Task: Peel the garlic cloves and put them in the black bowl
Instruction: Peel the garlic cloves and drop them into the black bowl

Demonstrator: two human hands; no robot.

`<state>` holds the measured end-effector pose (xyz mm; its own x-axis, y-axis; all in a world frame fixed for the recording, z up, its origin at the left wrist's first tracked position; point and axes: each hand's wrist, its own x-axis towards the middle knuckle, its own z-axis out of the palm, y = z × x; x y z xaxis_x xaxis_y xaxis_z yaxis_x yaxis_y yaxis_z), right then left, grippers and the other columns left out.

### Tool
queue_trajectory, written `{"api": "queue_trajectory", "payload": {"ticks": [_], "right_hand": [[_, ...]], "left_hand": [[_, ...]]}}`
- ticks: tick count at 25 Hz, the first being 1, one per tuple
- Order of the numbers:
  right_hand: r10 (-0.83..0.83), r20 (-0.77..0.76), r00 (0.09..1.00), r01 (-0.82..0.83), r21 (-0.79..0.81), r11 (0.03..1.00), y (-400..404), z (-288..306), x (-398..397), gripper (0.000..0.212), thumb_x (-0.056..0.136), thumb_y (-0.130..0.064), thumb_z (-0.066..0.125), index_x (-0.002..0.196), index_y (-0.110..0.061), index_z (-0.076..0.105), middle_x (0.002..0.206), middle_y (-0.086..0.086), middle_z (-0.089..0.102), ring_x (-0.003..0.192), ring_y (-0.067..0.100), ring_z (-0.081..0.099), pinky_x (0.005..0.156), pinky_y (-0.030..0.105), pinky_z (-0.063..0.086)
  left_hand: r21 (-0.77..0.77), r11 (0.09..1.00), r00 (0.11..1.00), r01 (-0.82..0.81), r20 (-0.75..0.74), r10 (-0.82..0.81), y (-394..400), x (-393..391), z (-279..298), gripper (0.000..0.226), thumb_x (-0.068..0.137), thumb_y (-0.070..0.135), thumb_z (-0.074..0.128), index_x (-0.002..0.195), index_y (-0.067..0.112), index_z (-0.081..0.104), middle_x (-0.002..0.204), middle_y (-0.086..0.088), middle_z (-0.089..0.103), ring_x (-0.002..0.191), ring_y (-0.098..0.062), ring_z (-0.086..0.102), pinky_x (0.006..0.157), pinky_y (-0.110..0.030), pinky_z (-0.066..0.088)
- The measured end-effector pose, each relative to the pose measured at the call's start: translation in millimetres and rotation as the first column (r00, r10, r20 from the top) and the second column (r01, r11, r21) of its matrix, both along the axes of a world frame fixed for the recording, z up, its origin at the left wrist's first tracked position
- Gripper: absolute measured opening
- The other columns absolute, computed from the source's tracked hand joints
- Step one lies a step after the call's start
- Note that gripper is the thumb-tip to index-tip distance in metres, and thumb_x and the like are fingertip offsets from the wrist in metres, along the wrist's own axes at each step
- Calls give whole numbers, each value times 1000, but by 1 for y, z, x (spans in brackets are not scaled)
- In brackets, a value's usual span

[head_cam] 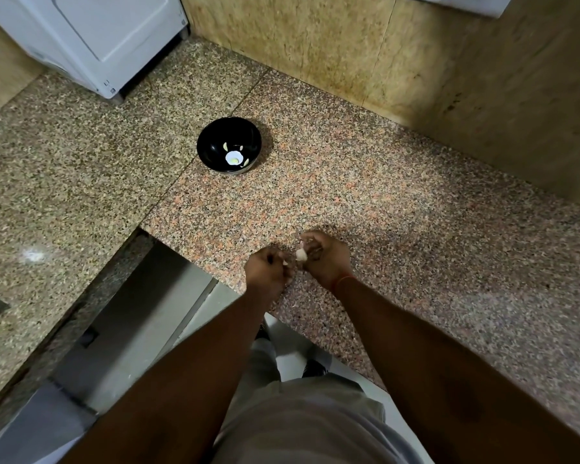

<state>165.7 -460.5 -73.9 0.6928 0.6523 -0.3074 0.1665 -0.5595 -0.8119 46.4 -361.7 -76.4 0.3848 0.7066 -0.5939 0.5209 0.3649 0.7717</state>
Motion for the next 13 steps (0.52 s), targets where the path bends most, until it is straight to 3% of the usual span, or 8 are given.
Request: {"api": "queue_trajectory", "payload": {"ticks": [4,9,11,13], "right_hand": [[9,25,1000,-8,-21,1000,0,4,4,56,72,-3,86,122,-26,72,96,-5,75,89,10,71,86,35,62],[-51,2,999,51,-37,998,-15,10,-3,59,79,2,76,129,-26,64,96,-11,69,86,3,68,79,25,61],[-47,40,998,48,-36,998,-23,8,-7,44,81,-2,75,116,-27,69,93,-12,71,84,2,68,77,24,60],[71,64,995,-70,-12,997,-31,6,-14,27,82,-6,76,100,-26,75,92,-13,73,85,4,69,79,25,59]], "left_hand": [[-21,1000,999,7,46,-6,-4,-1,2,15,101,9,62,91,1,70,77,-25,71,57,-29,66,63,-46,60],[-77,997,999,19,47,-16,-12,-8,5,9,95,-8,63,96,-8,72,85,-27,72,60,-26,66,62,-41,59],[-128,992,997,22,80,-12,-15,-13,6,10,92,-13,64,99,-12,70,90,-28,73,59,-24,68,57,-37,61],[-158,987,991,26,135,-5,-21,-19,7,13,87,-15,68,100,-15,68,93,-29,72,62,-28,71,58,-37,62]]}}
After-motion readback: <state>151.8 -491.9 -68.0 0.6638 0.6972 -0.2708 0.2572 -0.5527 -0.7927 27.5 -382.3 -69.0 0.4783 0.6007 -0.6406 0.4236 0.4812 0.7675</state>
